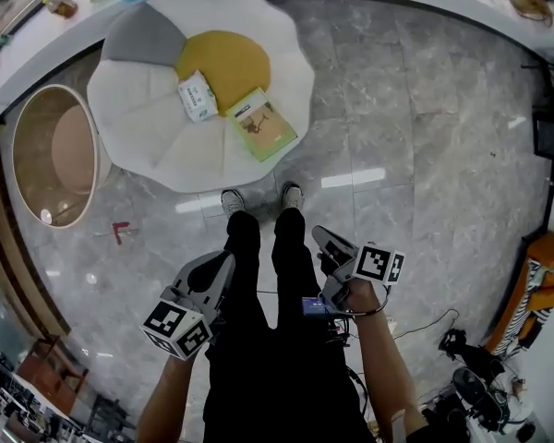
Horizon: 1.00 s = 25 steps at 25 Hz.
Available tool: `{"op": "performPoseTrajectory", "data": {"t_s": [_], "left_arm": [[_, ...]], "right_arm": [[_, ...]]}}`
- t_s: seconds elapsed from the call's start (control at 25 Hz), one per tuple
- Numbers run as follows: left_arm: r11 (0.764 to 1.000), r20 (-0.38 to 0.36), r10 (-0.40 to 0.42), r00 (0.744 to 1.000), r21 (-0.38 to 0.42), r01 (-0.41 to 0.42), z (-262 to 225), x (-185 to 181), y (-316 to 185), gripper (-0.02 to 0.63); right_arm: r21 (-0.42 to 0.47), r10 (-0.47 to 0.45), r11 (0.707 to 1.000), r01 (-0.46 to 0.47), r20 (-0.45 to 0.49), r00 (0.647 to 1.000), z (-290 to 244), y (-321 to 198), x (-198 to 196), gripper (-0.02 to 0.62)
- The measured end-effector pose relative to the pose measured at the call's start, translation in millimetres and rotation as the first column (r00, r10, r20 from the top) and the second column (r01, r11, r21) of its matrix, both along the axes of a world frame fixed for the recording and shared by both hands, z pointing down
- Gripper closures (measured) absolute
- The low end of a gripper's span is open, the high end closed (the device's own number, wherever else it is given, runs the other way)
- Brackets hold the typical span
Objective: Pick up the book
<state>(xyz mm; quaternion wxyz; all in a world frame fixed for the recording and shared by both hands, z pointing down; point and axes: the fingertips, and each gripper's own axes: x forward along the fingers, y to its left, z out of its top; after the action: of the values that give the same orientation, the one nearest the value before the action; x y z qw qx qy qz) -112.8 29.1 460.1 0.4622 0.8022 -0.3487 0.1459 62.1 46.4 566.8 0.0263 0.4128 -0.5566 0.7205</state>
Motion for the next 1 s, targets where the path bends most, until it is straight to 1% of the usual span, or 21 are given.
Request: {"op": "performPoseTrajectory", "data": {"t_s": [0.24, 0.36, 0.44, 0.56, 0.64, 0.76, 0.88, 1.0], "left_arm": [[0.999, 0.018, 0.012, 1.0, -0.041, -0.011, 28, -15, -12, 0.592], [0.998, 0.024, 0.008, 1.0, -0.063, -0.006, 41, -23, -15, 0.592], [0.997, 0.025, 0.009, 1.0, -0.075, -0.007, 49, -26, -18, 0.592], [0.997, 0.029, 0.015, 0.999, -0.08, -0.012, 65, -25, -23, 0.592], [0.996, 0.03, 0.013, 0.999, -0.084, -0.011, 76, -22, -27, 0.592], [0.995, 0.025, 0.003, 1.0, -0.099, 0.0, 89, -16, -32, 0.592], [0.995, 0.02, 0.004, 1.0, -0.099, -0.002, 104, -9, -34, 0.592], [0.995, 0.029, 0.003, 1.0, -0.104, 0.0, 124, -7, -33, 0.592]], "right_arm": [[-0.078, -0.029, 0.997, 0.028, -0.006, 1.0, 39, -3, -17, 0.577], [-0.096, -0.035, 0.995, 0.034, -0.006, 0.999, 57, -5, -24, 0.577], [-0.058, -0.045, 0.997, 0.045, 0.011, 0.999, 64, -10, -30, 0.577], [0.055, -0.079, 0.995, 0.078, 0.024, 0.997, 72, -28, -36, 0.577], [0.097, -0.084, 0.992, 0.079, 0.043, 0.996, 80, -37, -39, 0.577], [0.117, -0.069, 0.991, 0.061, 0.067, 0.995, 99, -45, -44, 0.575], [0.14, -0.073, 0.988, 0.062, 0.072, 0.995, 121, -54, -44, 0.575], [0.156, -0.068, 0.986, 0.054, 0.086, 0.994, 143, -62, -44, 0.572]]}}
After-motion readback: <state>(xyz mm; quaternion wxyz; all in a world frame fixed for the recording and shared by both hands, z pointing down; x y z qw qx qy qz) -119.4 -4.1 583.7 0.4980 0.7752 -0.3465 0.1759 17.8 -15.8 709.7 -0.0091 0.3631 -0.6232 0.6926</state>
